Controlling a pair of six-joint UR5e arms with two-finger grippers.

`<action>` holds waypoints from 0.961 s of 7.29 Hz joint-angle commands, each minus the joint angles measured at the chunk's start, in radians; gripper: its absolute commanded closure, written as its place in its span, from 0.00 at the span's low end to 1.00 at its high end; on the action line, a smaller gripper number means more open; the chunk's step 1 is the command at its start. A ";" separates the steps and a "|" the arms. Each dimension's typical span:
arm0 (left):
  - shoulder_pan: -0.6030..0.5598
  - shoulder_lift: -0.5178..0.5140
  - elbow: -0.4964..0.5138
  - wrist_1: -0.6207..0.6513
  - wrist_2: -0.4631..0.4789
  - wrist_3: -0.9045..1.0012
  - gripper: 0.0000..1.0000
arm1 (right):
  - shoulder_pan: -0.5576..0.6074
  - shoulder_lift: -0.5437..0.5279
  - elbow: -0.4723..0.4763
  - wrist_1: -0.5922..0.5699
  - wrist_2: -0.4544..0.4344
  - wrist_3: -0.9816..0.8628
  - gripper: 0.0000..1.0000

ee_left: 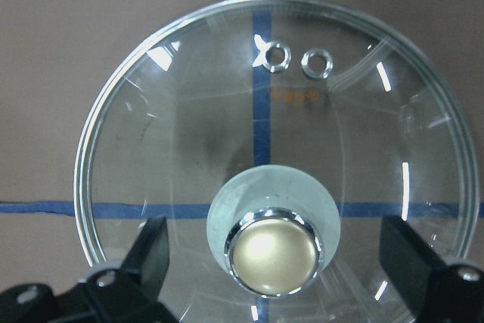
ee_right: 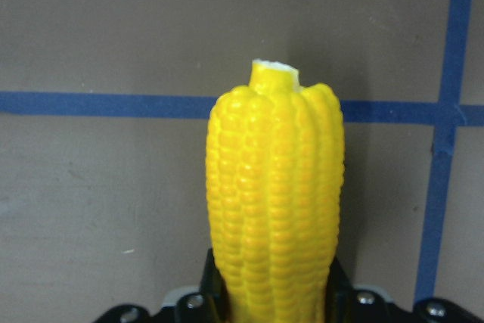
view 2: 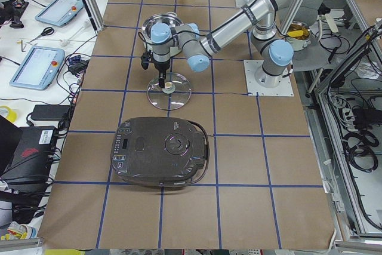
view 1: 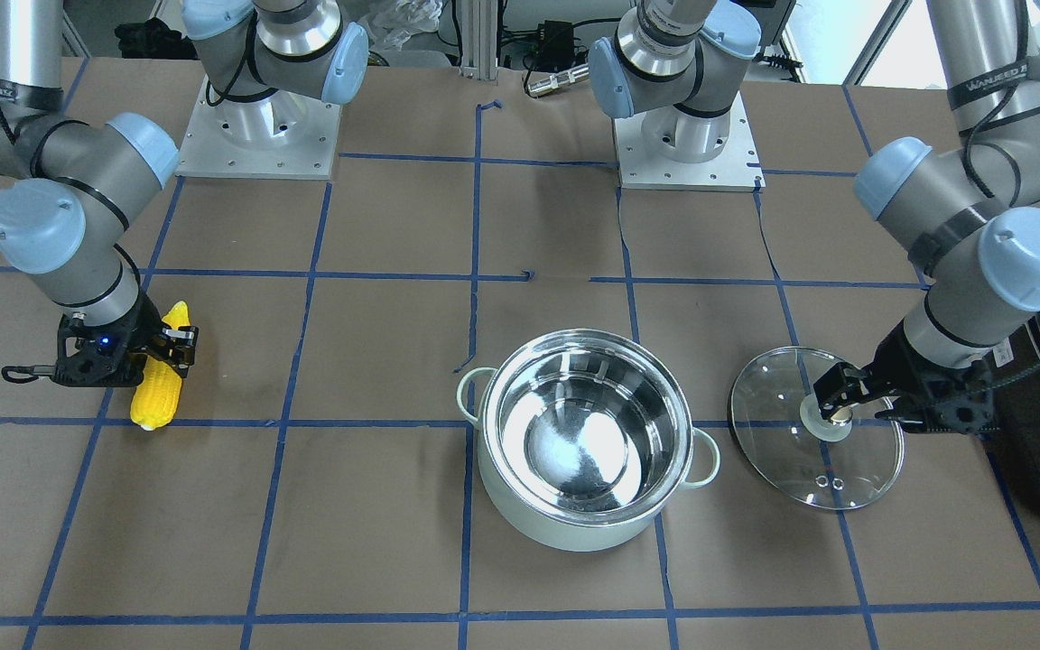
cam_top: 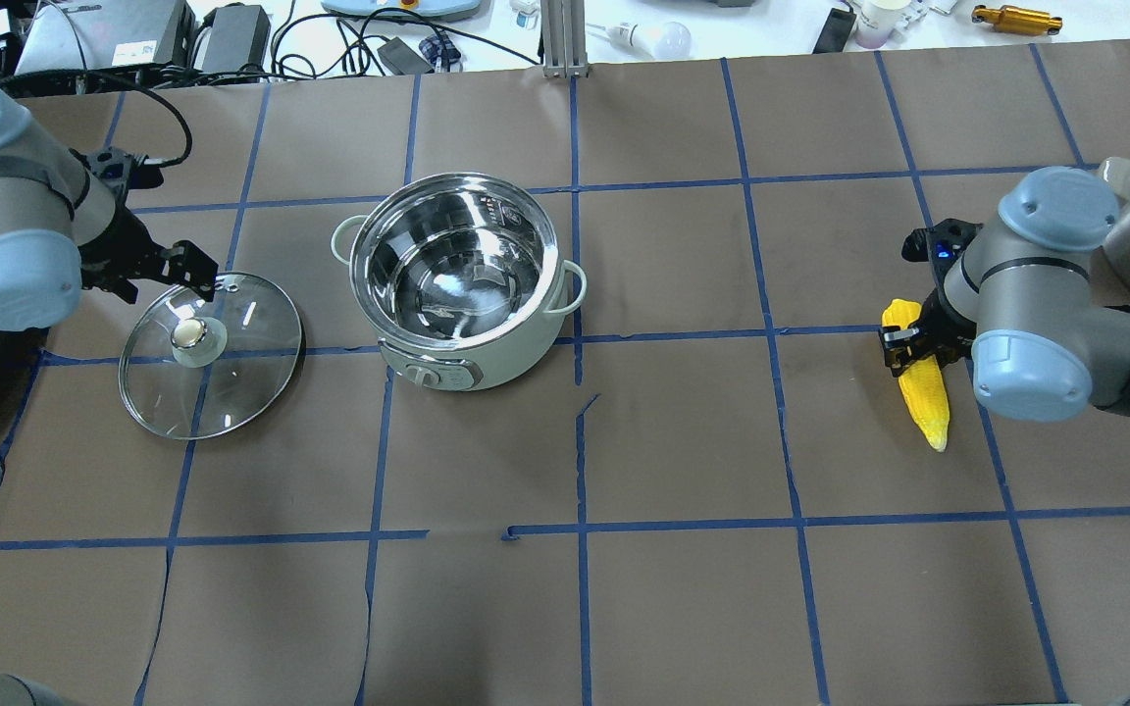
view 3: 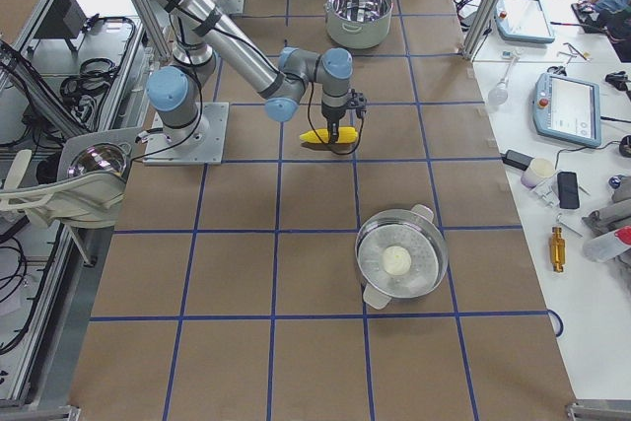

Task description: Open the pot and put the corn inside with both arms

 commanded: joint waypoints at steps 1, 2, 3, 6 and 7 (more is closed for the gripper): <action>-0.084 0.120 0.162 -0.285 0.008 -0.072 0.00 | 0.050 -0.008 -0.169 0.163 0.007 0.130 1.00; -0.148 0.170 0.214 -0.375 0.014 -0.204 0.00 | 0.139 -0.010 -0.275 0.249 -0.007 0.244 1.00; -0.211 0.217 0.239 -0.417 0.014 -0.259 0.00 | 0.241 -0.008 -0.372 0.333 -0.011 0.386 1.00; -0.249 0.332 0.243 -0.581 0.003 -0.294 0.00 | 0.519 0.080 -0.669 0.504 -0.048 0.715 1.00; -0.250 0.326 0.241 -0.581 -0.001 -0.301 0.00 | 0.590 0.143 -0.764 0.529 -0.048 0.789 1.00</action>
